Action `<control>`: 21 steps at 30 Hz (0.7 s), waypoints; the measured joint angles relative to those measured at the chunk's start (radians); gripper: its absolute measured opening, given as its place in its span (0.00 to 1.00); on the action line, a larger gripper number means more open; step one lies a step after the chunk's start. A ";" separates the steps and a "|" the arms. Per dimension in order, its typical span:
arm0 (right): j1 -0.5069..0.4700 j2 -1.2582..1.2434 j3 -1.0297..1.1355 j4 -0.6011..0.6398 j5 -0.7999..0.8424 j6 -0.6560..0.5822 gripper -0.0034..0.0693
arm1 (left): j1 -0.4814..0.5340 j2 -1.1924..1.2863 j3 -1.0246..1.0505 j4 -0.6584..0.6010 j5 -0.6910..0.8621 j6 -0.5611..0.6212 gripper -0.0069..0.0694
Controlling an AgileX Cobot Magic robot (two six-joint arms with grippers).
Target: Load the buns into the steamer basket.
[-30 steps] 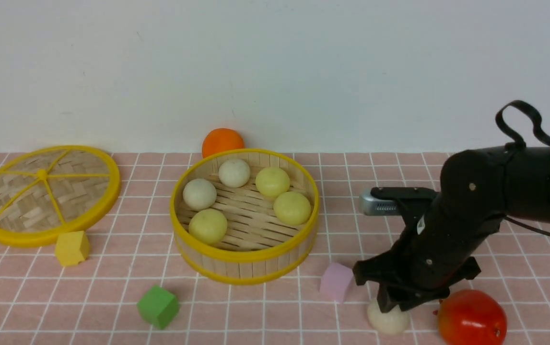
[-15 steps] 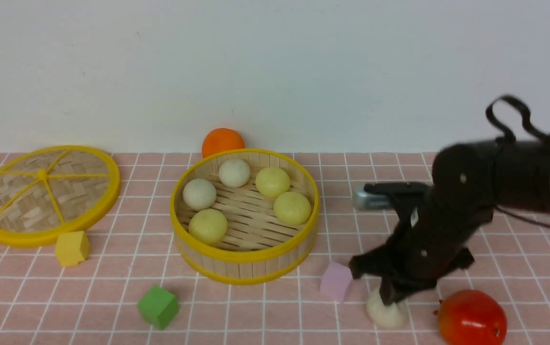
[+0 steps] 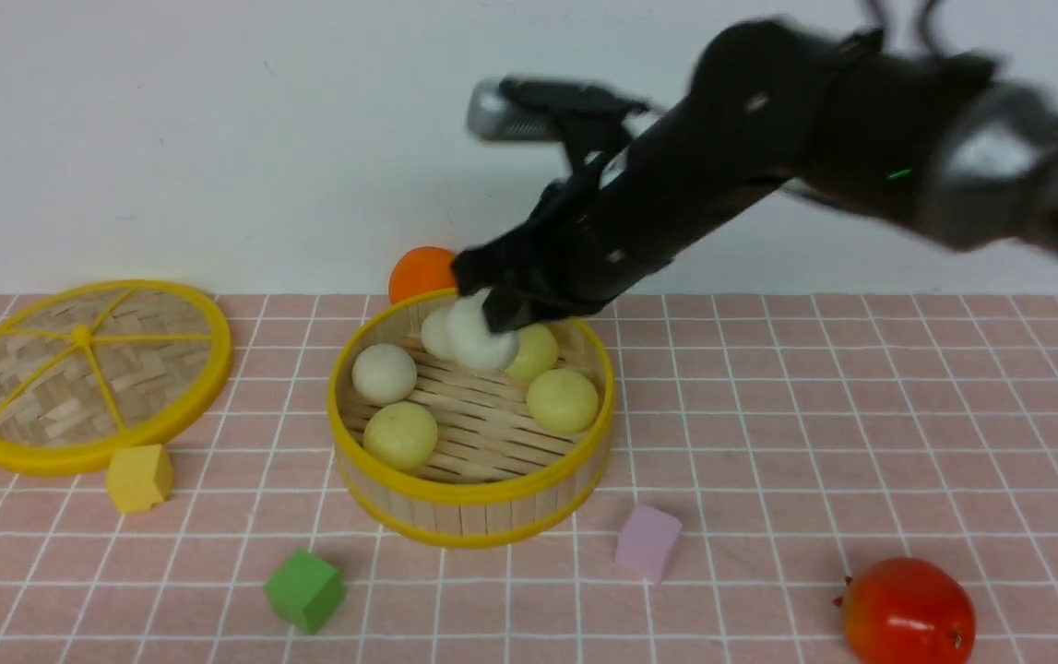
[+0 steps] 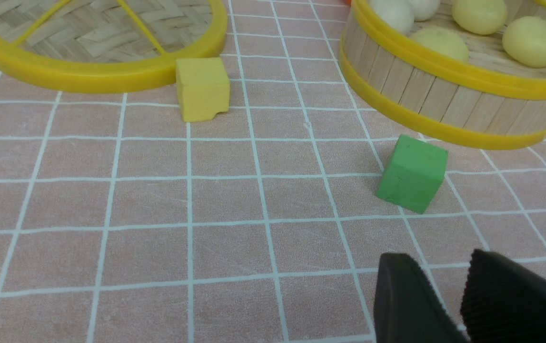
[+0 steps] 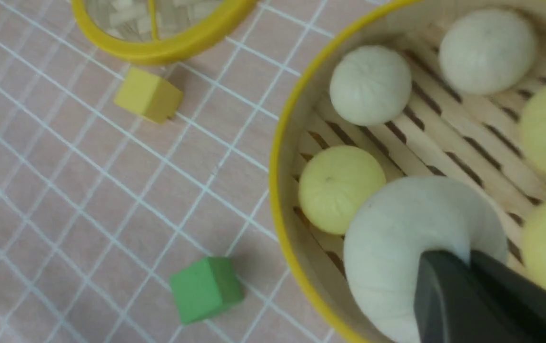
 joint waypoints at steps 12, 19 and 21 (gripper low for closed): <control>-0.002 0.152 -0.009 -0.001 -0.014 0.045 0.35 | 0.000 0.000 0.000 0.000 0.000 0.000 0.40; -0.012 0.022 -0.025 -0.048 0.150 0.056 0.79 | 0.000 0.000 0.000 0.000 0.000 0.000 0.40; -0.022 -0.091 -0.030 -0.097 0.272 0.080 0.84 | 0.000 0.000 0.000 0.000 0.000 0.000 0.40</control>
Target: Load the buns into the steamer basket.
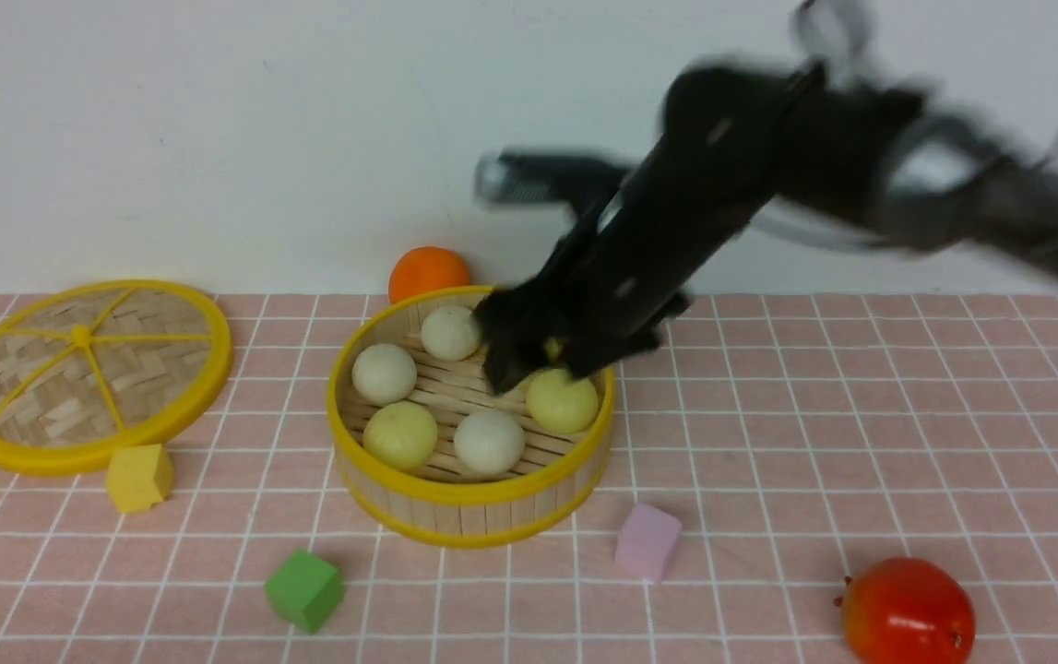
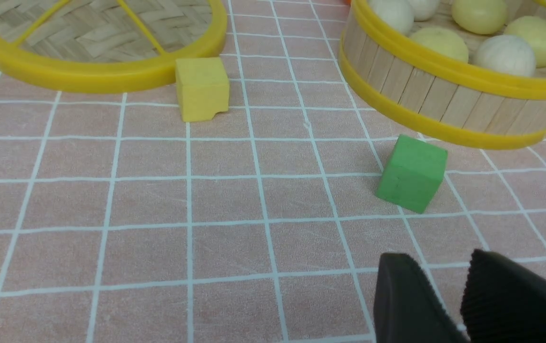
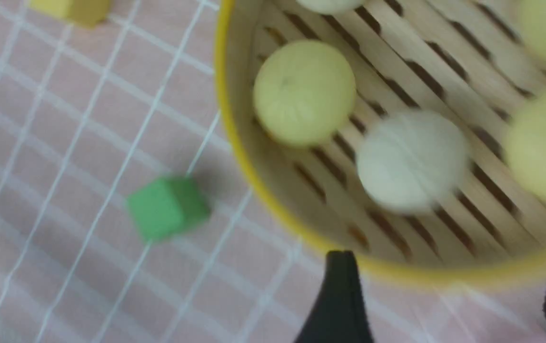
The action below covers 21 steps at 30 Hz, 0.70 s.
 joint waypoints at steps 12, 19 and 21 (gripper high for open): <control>-0.008 -0.628 0.370 -0.265 0.199 0.072 0.09 | 0.000 0.000 0.000 0.000 0.000 0.000 0.41; -0.008 -1.126 0.785 -0.240 -0.070 0.087 0.04 | 0.000 0.000 0.000 0.000 0.000 0.000 0.41; -0.008 -1.211 0.851 -0.224 -0.085 0.099 0.04 | 0.000 0.000 0.000 0.000 0.000 0.000 0.41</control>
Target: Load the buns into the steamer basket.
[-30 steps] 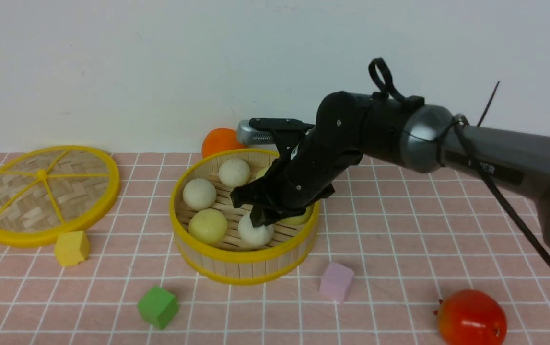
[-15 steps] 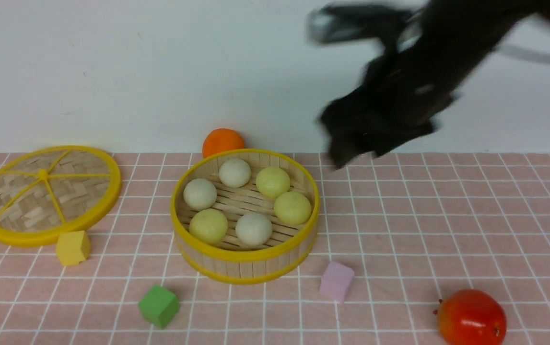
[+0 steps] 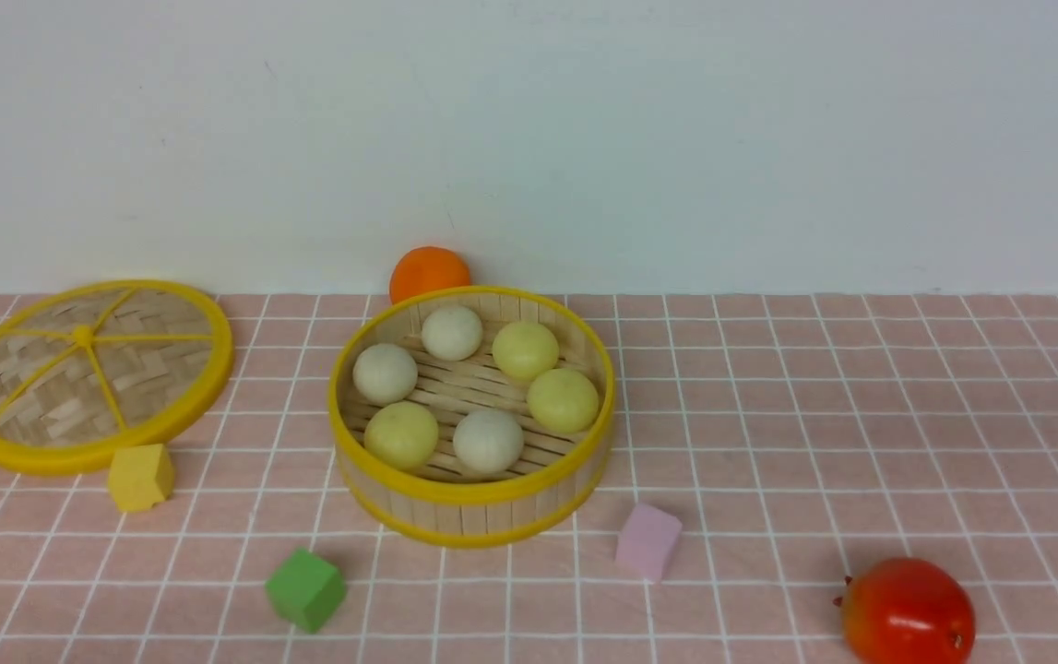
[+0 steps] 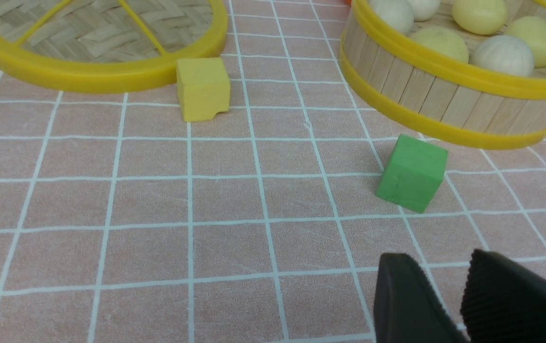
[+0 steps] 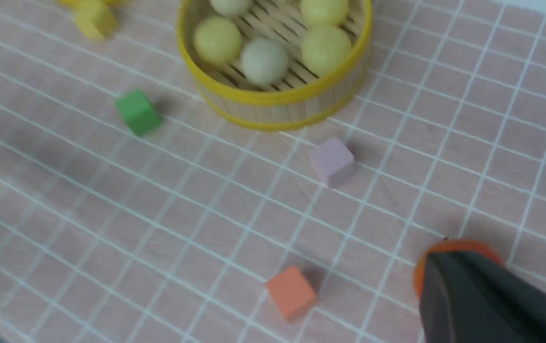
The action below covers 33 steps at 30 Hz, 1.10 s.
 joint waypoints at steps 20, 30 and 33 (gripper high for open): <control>-0.014 -0.628 0.288 -0.033 -0.052 0.027 0.05 | 0.000 0.000 0.000 0.000 0.000 0.000 0.41; -0.352 -0.705 0.570 -0.204 -0.322 0.026 0.06 | 0.000 0.000 0.000 0.000 0.000 0.000 0.41; -0.447 -0.722 0.710 -0.191 -0.436 0.026 0.06 | 0.000 0.000 0.000 0.000 0.000 0.000 0.41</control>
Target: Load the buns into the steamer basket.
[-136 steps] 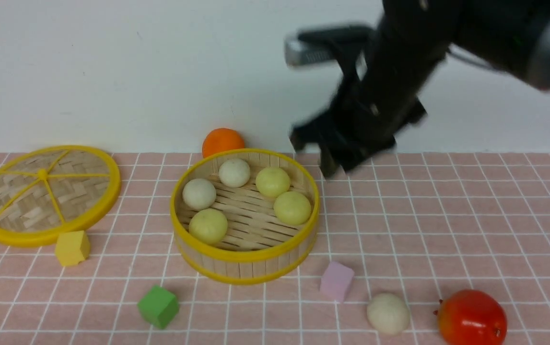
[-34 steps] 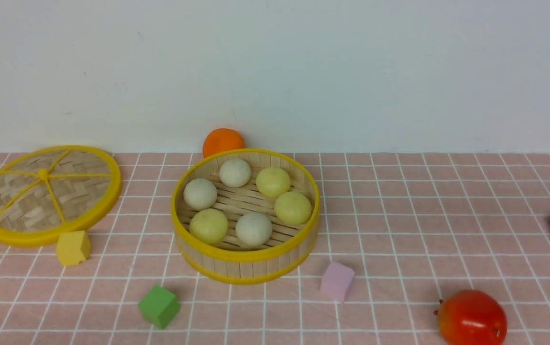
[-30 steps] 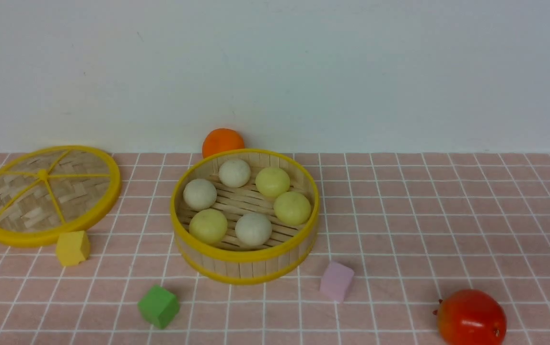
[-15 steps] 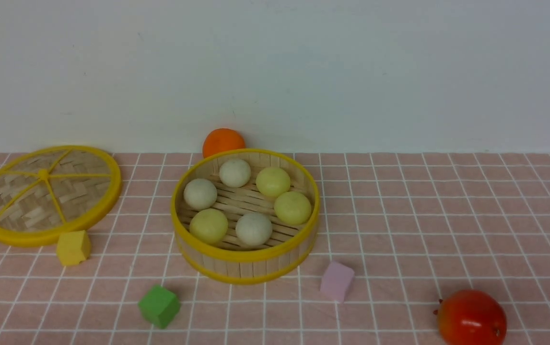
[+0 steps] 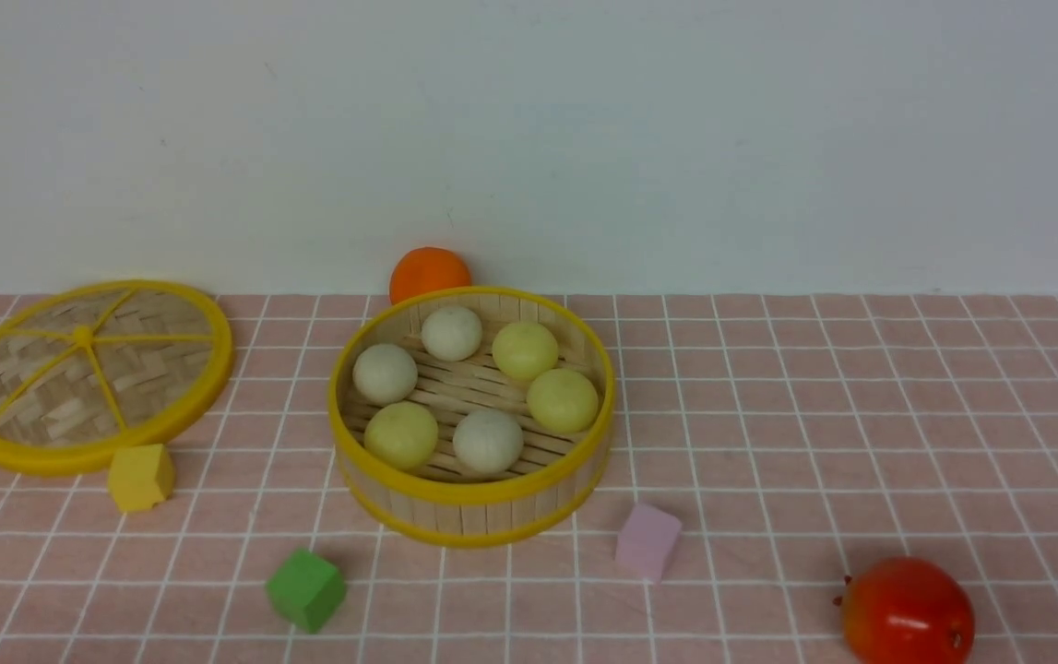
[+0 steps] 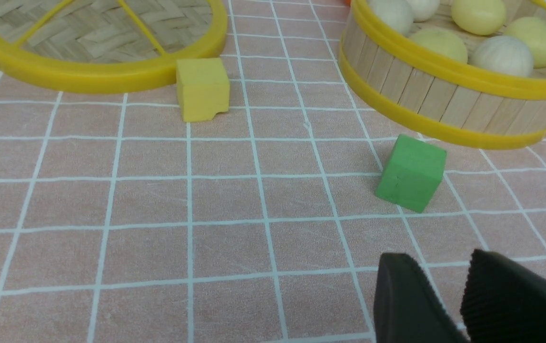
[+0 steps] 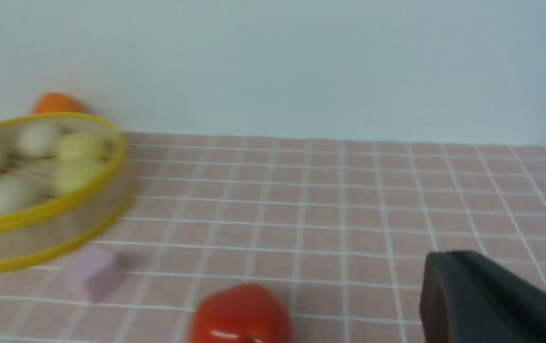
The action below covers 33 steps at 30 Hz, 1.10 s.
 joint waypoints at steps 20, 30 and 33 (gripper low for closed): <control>-0.150 -0.001 0.240 0.140 -0.095 -0.080 0.08 | 0.000 0.000 0.000 -0.001 0.000 0.000 0.41; -0.150 -0.001 0.240 0.140 -0.095 -0.080 0.09 | 0.000 0.000 0.000 -0.001 0.000 0.000 0.41; -0.150 -0.001 0.240 0.140 -0.095 -0.080 0.09 | 0.000 0.000 0.000 -0.001 0.000 0.000 0.41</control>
